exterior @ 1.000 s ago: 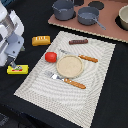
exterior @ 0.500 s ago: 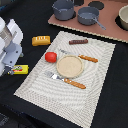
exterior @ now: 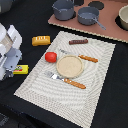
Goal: Interact with the objects in diverse but meaningful ways.
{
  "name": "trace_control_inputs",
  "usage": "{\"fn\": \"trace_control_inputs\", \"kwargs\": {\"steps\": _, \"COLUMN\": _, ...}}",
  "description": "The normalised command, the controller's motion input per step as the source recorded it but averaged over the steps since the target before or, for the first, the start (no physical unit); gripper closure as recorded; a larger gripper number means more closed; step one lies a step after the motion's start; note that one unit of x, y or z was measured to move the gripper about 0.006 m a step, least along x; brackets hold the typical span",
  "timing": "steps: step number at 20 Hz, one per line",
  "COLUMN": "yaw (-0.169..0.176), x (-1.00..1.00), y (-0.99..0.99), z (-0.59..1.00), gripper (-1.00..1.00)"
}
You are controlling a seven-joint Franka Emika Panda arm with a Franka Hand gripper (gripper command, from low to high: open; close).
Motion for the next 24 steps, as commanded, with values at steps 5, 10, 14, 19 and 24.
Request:
{"fn": "trace_control_inputs", "kwargs": {"steps": 5, "yaw": 0.008, "x": 0.0, "y": 0.06, "z": -0.25, "gripper": -1.0}}
{"fn": "trace_control_inputs", "kwargs": {"steps": 10, "yaw": 0.014, "x": 0.0, "y": 0.05, "z": -0.19, "gripper": 1.0}}
{"fn": "trace_control_inputs", "kwargs": {"steps": 14, "yaw": 0.016, "x": 0.0, "y": 0.04, "z": -0.16, "gripper": 1.0}}
{"fn": "trace_control_inputs", "kwargs": {"steps": 19, "yaw": 0.016, "x": 0.01, "y": 0.02, "z": -0.13, "gripper": 1.0}}
{"fn": "trace_control_inputs", "kwargs": {"steps": 24, "yaw": 0.019, "x": -0.02, "y": 0.03, "z": 0.79, "gripper": 1.0}}
